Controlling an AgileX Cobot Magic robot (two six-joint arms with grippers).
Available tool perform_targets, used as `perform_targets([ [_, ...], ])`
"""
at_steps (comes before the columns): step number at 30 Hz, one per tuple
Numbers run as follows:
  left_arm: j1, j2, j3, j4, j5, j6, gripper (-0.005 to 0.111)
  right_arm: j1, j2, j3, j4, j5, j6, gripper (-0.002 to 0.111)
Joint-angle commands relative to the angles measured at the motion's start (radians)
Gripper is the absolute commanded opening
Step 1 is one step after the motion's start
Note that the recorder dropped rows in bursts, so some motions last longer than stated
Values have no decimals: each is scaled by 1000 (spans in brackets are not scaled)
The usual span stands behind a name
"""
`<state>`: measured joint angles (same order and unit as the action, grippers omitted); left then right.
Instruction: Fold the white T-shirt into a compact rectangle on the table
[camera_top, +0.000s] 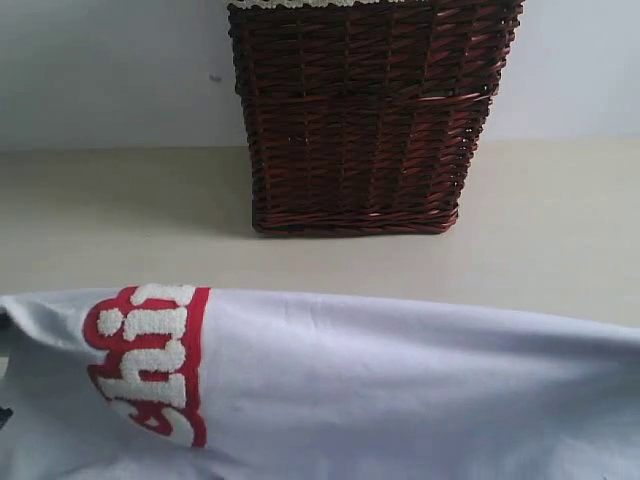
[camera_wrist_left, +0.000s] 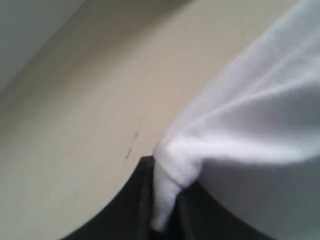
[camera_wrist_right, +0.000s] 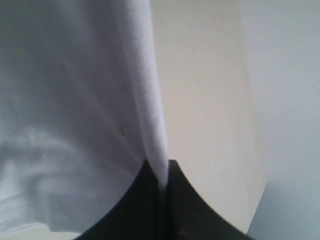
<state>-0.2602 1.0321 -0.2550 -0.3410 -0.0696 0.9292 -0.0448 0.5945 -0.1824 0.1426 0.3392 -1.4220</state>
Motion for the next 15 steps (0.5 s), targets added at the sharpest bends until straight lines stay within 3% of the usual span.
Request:
perform_targets([
  [1,2,82,-3,-3,-149,-14,0,-3,115,1,56,-230,-9,0],
  [9,2,216,-3,-3,-187,-14,0,-3,283,1,57,-282,-16,0],
  [15,2,280,-3,-3,-301,-14,0,-3,328,1,57,-310,-16,0],
])
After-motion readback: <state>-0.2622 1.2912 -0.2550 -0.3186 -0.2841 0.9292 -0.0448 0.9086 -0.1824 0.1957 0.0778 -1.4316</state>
